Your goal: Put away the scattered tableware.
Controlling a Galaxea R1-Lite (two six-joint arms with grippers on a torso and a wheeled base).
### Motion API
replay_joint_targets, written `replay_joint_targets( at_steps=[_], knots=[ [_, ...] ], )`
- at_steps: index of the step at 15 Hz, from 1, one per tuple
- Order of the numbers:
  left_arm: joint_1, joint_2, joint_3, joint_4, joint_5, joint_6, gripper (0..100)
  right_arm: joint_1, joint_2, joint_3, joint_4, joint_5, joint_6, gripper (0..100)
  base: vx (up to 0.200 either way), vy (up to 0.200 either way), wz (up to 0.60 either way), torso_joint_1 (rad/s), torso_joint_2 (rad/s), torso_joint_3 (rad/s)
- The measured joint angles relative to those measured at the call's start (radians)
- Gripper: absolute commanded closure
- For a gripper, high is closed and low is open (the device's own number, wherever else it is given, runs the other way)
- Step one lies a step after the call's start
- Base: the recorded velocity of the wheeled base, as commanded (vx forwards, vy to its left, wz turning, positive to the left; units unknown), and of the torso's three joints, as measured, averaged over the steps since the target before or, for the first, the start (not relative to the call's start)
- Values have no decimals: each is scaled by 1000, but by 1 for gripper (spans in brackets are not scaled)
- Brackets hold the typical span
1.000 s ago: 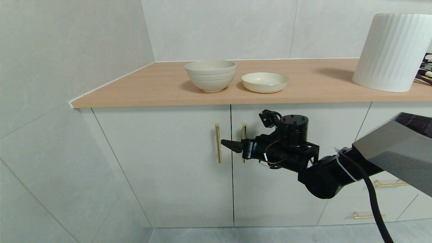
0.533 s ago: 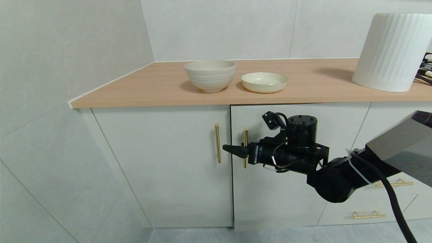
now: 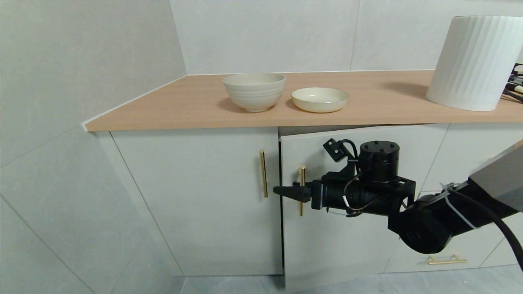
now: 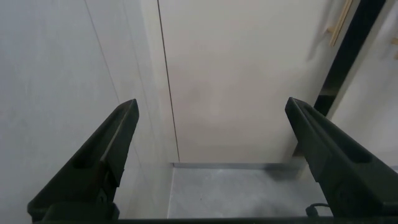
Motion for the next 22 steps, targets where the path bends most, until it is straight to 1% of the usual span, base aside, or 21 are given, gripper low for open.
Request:
replay_joint_targets(
  at_steps=[2,5,7,14,16,17,18,20,22],
  knots=[
    [0,0,0,0,0,0,0,0,-31,43,-1,21,0,0,0,0,0,0,0,0],
    [-1,0,0,0,0,0,0,0,-78,102,0,90,0,0,0,0,0,0,0,0],
    [-1,0,0,0,0,0,0,-1,-107,138,0,116,-1,0,0,0,0,0,0,0],
    [-1,0,0,-6,-1,7,0,-3,-149,180,-10,124,-7,0,0,0,0,0,0,0],
    [0,0,-20,-56,-11,0,0,-3,-155,189,-11,124,-9,0,0,0,0,0,0,0],
    [0,0,-42,-53,-33,0,0,-3,-159,193,-11,124,-9,0,0,0,0,0,0,0],
    [0,3,-84,-23,-79,1,0,-3,-163,196,-10,124,-9,0,0,0,0,0,0,0],
    [-3,22,-191,76,-202,11,0,-3,-167,200,-11,123,-10,0,0,0,0,0,0,0],
    [-4,105,-331,170,-317,9,0,-3,-174,202,-11,122,-10,0,0,0,0,0,0,0]
  ],
)
